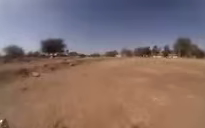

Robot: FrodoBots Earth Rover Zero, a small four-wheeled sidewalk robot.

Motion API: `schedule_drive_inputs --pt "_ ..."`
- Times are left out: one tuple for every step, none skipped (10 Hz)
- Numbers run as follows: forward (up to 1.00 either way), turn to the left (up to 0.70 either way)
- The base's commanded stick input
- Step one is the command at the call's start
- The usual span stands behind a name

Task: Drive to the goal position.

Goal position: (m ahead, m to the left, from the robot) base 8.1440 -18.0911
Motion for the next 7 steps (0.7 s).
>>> schedule_drive_inputs --pt "0.7 0.0" --pt "0.7 0.0" --pt "0.7 0.0" --pt "0.7 0.0" --pt "0.7 0.0" --pt "0.7 0.0" --pt "0.7 0.0"
